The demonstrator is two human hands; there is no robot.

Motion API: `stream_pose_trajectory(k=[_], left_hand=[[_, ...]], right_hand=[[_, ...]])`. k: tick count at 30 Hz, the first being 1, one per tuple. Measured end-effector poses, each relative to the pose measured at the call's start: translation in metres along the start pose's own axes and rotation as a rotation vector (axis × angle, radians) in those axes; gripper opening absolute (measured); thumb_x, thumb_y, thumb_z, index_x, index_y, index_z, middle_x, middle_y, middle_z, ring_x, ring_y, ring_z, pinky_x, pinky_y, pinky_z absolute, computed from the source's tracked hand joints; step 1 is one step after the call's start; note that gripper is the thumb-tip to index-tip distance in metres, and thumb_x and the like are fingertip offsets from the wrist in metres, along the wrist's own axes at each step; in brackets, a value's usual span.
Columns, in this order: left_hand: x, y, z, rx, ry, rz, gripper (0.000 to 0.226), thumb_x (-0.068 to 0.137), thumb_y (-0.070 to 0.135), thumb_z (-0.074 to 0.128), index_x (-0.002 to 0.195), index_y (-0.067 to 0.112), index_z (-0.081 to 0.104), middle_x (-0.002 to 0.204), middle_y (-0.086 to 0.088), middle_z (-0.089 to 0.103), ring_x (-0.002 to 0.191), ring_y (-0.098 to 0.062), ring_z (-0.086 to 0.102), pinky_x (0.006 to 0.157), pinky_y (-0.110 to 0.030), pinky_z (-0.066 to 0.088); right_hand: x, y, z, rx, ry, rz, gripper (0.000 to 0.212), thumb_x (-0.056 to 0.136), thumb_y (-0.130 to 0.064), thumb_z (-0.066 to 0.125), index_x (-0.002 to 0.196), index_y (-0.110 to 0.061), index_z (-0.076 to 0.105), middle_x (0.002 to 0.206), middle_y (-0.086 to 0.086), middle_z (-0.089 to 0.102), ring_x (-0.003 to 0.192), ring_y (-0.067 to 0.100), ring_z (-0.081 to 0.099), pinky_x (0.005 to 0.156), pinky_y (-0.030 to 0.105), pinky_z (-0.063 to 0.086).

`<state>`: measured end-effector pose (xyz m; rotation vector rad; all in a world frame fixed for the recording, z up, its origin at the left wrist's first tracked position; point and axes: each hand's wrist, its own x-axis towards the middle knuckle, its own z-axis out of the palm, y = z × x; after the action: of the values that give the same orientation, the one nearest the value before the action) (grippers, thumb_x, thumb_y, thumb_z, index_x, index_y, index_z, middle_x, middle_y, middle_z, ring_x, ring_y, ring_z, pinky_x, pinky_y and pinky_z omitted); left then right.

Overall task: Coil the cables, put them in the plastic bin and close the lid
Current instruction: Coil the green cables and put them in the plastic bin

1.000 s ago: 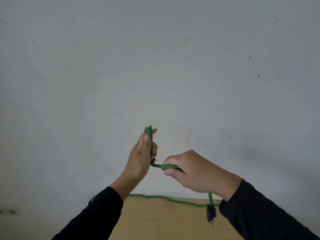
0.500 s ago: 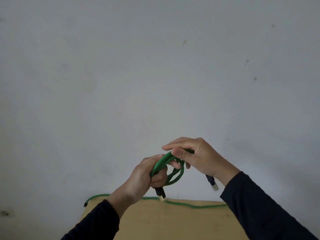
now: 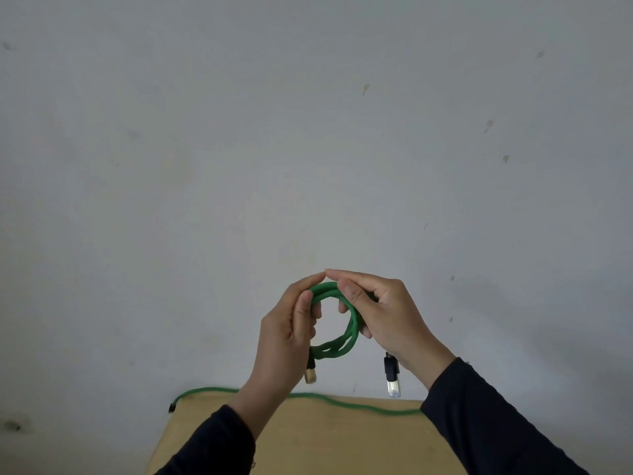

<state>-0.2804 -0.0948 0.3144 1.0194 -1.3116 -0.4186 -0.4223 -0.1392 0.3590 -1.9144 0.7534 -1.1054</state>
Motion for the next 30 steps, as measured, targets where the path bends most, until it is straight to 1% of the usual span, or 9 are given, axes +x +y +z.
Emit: stream_pose_trajectory(k=[2, 5, 7, 11, 15, 17, 21, 27, 30], left_hand=[[0.005, 0.0, -0.005, 0.011, 0.015, -0.014, 0.034, 0.1, 0.015, 0.036, 0.106, 0.034, 0.063, 0.066, 0.011, 0.051, 0.055, -0.006, 0.043, 0.053, -0.019, 0.038], [0.012, 0.002, -0.018, -0.049, 0.021, -0.073, 0.034, 0.099, 0.012, 0.036, 0.1, 0.029, 0.065, 0.064, 0.007, 0.049, 0.052, -0.006, 0.038, 0.049, -0.018, 0.035], [0.016, 0.001, -0.024, -0.108, 0.0, -0.111, 0.033, 0.099, 0.012, 0.036, 0.099, 0.024, 0.067, 0.065, -0.001, 0.047, 0.051, -0.009, 0.034, 0.047, -0.019, 0.031], [0.019, 0.002, -0.028, -0.25, -0.069, -0.183, 0.033, 0.1, 0.014, 0.035, 0.099, 0.02, 0.068, 0.063, -0.001, 0.043, 0.051, -0.011, 0.027, 0.046, -0.021, 0.026], [0.018, 0.005, -0.023, -0.395, -0.099, -0.24, 0.03, 0.098, 0.019, 0.036, 0.102, 0.017, 0.066, 0.06, 0.005, 0.044, 0.05, -0.009, 0.028, 0.045, -0.017, 0.028], [0.017, 0.006, -0.018, -0.427, -0.105, -0.249, 0.03, 0.098, 0.021, 0.036, 0.105, 0.015, 0.064, 0.06, 0.006, 0.044, 0.05, -0.008, 0.028, 0.044, -0.017, 0.028], [0.014, 0.005, -0.009, -0.372, -0.092, -0.229, 0.03, 0.098, 0.02, 0.036, 0.108, 0.014, 0.064, 0.06, 0.007, 0.045, 0.051, -0.007, 0.032, 0.046, -0.017, 0.029], [0.013, 0.0, -0.006, -0.368, -0.006, -0.25, 0.031, 0.1, 0.017, 0.035, 0.103, 0.018, 0.066, 0.063, 0.003, 0.047, 0.048, -0.007, 0.035, 0.046, -0.017, 0.034], [0.015, -0.002, -0.005, -0.369, 0.083, -0.265, 0.031, 0.1, 0.017, 0.035, 0.103, 0.018, 0.065, 0.065, -0.001, 0.047, 0.045, -0.007, 0.034, 0.045, -0.019, 0.036]], right_hand=[[-0.002, 0.0, -0.004, -0.038, -0.043, 0.044, 0.027, 0.096, -0.024, 0.046, 0.113, -0.037, 0.063, 0.07, -0.011, 0.068, 0.046, 0.01, 0.046, 0.054, 0.021, 0.044], [-0.006, 0.0, -0.015, -0.183, -0.128, 0.068, 0.029, 0.098, -0.02, 0.042, 0.112, -0.037, 0.062, 0.053, -0.016, 0.058, 0.049, 0.0, 0.049, 0.06, 0.014, 0.042], [-0.006, -0.003, -0.02, -0.266, -0.177, 0.032, 0.031, 0.096, -0.017, 0.045, 0.111, -0.039, 0.061, 0.066, -0.02, 0.065, 0.053, 0.0, 0.047, 0.059, 0.01, 0.04], [-0.001, -0.001, -0.025, -0.326, -0.079, -0.057, 0.035, 0.091, -0.013, 0.055, 0.11, -0.041, 0.063, 0.078, -0.019, 0.069, 0.052, 0.016, 0.044, 0.056, 0.017, 0.041], [-0.001, 0.005, -0.017, -0.194, 0.13, -0.167, 0.033, 0.088, -0.009, 0.059, 0.102, -0.038, 0.067, 0.081, -0.017, 0.07, 0.066, 0.007, 0.061, 0.065, 0.018, 0.048], [-0.001, 0.008, -0.008, -0.091, 0.219, -0.15, 0.03, 0.089, -0.007, 0.058, 0.1, -0.033, 0.068, 0.076, -0.014, 0.069, 0.059, 0.005, 0.058, 0.06, 0.017, 0.047], [-0.003, 0.009, 0.009, 0.225, 0.348, 0.007, 0.028, 0.091, -0.002, 0.053, 0.095, -0.024, 0.069, 0.069, 0.0, 0.063, 0.049, 0.012, 0.049, 0.05, 0.021, 0.045], [-0.003, 0.007, 0.02, 0.699, 0.253, 0.396, 0.02, 0.09, -0.001, 0.053, 0.105, -0.005, 0.065, 0.066, 0.002, 0.059, 0.046, 0.008, 0.048, 0.044, 0.017, 0.043], [-0.009, 0.005, 0.023, 0.487, 0.194, 0.337, 0.019, 0.091, -0.007, 0.053, 0.103, -0.011, 0.068, 0.076, 0.009, 0.062, 0.052, 0.01, 0.051, 0.049, 0.02, 0.045]])
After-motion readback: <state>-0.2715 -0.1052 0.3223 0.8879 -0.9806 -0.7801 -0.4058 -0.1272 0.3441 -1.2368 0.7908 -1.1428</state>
